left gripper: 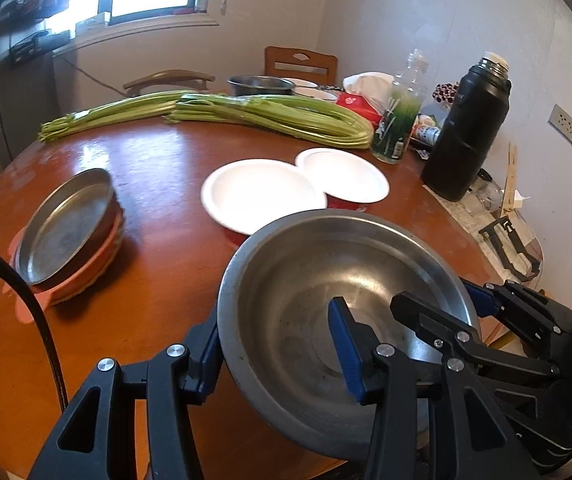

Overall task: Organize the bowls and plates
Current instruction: 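Lift the deep steel bowl with the left tool and carry it aside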

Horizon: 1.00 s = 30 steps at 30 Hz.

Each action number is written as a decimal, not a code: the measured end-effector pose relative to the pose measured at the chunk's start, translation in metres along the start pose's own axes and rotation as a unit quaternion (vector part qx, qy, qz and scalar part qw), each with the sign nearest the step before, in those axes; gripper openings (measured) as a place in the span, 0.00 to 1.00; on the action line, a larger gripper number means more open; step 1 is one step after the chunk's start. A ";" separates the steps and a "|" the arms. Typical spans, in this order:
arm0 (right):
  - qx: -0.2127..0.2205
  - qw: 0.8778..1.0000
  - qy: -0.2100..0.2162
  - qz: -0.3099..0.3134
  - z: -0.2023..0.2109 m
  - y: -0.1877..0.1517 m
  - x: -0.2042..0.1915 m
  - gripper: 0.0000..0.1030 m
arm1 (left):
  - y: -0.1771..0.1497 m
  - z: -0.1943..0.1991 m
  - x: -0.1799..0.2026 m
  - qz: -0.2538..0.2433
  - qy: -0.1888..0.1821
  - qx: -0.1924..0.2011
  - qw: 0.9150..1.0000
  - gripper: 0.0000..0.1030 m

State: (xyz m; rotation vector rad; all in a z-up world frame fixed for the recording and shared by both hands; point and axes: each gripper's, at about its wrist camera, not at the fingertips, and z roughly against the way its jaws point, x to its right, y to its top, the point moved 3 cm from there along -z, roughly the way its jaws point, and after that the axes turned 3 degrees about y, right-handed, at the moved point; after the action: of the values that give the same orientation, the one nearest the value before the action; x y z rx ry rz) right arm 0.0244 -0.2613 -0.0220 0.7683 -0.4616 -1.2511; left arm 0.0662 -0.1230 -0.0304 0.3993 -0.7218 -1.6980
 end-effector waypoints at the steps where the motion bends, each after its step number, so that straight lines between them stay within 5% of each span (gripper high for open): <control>1: -0.002 1.000 0.001 0.002 -0.001 -0.001 -0.003 0.41 | -0.001 0.001 -0.002 0.000 0.002 0.000 1.000 0.47; 30: -0.052 0.999 0.014 0.004 -0.037 -0.016 -0.016 0.42 | -0.021 -0.031 -0.020 0.001 0.033 -0.034 0.999 0.48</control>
State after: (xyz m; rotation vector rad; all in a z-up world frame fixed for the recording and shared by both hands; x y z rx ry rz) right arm 0.0354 -0.2378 -0.0571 0.6945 -0.3745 -1.2466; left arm 0.0744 -0.1087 -0.0696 0.4048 -0.6141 -1.6946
